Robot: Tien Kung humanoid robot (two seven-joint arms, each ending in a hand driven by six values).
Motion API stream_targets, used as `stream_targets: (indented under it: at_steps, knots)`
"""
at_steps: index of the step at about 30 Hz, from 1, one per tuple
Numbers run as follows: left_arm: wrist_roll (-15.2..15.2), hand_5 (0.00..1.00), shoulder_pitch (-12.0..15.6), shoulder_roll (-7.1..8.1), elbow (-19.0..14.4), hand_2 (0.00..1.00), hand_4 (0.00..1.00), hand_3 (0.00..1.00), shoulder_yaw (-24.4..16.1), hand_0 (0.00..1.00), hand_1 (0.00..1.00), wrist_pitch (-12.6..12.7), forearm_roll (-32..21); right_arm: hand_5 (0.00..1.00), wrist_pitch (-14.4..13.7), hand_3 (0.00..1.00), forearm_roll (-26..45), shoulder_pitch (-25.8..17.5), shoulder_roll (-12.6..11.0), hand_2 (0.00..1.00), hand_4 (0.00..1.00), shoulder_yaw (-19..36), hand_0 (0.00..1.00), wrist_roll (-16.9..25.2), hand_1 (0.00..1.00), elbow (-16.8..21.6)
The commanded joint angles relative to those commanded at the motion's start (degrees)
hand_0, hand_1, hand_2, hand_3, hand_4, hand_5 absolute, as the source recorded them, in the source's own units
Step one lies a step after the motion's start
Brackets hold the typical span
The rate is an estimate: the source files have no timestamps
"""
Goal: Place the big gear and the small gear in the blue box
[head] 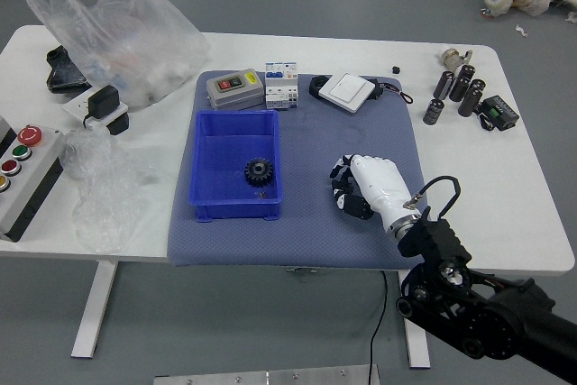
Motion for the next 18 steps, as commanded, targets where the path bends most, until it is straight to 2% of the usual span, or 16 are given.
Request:
stream_targets:
  at_steps: [2, 18]
  knots:
    - [0.0, 0.317, 0.0, -0.02, 0.0, 0.599, 0.638, 0.649, 0.1, 0.639, 0.614, 0.0, -0.1, 0.002, -0.3, 0.526, -0.1, 0.2, 0.0, 0.418, 0.410, 0.0, 0.638, 0.1, 0.574, 0.1]
    - [0.0, 0.319, 0.0, -0.03, 0.0, 0.600, 0.638, 0.649, 0.4, 0.640, 0.614, 0.0, -0.4, 0.002, -1.9, 0.522, -0.1, 2.2, 0.6, 0.416, 0.406, 1.0, 0.652, 0.9, 0.575, 0.2]
